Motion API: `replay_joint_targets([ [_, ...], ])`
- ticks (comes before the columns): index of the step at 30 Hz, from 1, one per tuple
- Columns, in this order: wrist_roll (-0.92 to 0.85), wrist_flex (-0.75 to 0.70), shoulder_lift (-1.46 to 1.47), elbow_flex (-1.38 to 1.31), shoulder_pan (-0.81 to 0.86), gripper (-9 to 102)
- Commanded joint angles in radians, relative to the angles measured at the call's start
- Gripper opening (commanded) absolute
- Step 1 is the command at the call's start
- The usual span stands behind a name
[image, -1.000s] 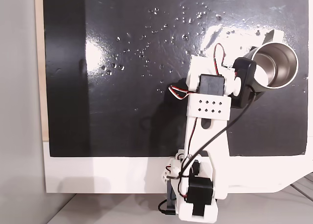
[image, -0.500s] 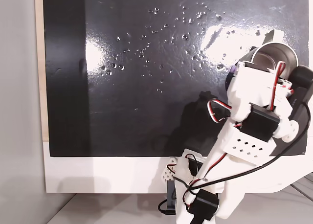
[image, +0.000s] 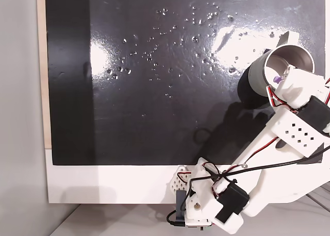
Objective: Grasp a pengrip and put it in the cup.
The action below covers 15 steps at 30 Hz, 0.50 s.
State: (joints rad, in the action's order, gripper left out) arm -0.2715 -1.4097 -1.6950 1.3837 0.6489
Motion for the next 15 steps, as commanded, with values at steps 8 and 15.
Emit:
replay_joint_targets([
  [8,-0.017,0.028,0.064,-0.103,0.018,7],
  [15,-0.009,0.028,0.064,-0.103,0.025,24],
])
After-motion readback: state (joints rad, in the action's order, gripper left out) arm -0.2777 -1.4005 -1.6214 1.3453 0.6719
